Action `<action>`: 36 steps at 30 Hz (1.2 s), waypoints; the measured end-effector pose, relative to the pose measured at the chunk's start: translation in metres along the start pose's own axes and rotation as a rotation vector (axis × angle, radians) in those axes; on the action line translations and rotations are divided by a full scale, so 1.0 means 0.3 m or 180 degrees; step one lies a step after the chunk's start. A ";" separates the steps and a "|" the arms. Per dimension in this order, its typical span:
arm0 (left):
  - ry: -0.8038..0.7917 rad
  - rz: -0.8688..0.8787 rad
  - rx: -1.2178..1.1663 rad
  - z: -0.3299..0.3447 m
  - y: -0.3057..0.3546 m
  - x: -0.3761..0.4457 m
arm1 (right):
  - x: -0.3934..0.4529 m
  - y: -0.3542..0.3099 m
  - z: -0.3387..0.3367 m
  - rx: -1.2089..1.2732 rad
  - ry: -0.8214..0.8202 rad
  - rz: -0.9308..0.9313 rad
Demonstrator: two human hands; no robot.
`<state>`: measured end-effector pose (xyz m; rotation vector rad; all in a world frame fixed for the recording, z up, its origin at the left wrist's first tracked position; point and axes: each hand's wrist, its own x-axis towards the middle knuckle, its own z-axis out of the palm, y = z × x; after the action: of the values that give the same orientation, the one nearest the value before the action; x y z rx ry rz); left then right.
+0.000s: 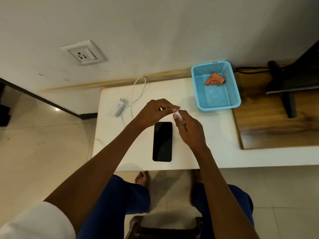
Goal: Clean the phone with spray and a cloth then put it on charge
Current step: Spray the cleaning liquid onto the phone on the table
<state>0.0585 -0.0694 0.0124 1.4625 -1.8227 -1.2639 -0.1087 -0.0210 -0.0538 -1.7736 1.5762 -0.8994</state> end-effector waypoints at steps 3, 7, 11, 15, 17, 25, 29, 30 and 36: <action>0.0025 0.0036 -0.0182 -0.001 0.011 0.005 | 0.004 0.002 -0.009 0.0044 0.0028 0.0070; 0.0000 0.0034 -0.0059 -0.007 0.018 0.015 | 0.007 0.000 -0.011 0.0050 0.0127 0.0169; 0.0083 -0.0088 -0.0166 -0.001 0.006 0.023 | 0.009 0.003 -0.007 0.0080 -0.0005 0.0234; 0.0416 -0.0180 -0.0806 0.007 -0.012 0.036 | 0.031 0.013 -0.024 0.0100 -0.0132 0.0499; 0.0546 -0.0284 -0.1314 0.022 -0.024 0.040 | 0.037 0.019 -0.043 0.0127 0.0019 0.0580; 0.1009 -0.0899 -0.3427 0.152 -0.060 0.058 | 0.045 0.056 -0.111 0.0354 0.0437 0.0804; 0.0911 -0.0843 -0.3402 0.193 -0.067 0.090 | 0.039 0.073 -0.143 0.0701 0.0502 0.0862; 0.0855 -0.0857 -0.3276 0.201 -0.066 0.102 | 0.039 0.076 -0.150 0.0751 0.0492 0.0881; 0.0832 -0.0650 -0.1583 0.228 -0.061 0.185 | 0.043 0.082 -0.184 0.0850 0.0491 0.0970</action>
<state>-0.0055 -0.0968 -0.0446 1.4633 -1.1097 -1.4164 -0.1666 -0.0366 -0.0394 -1.2657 1.6765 -1.0577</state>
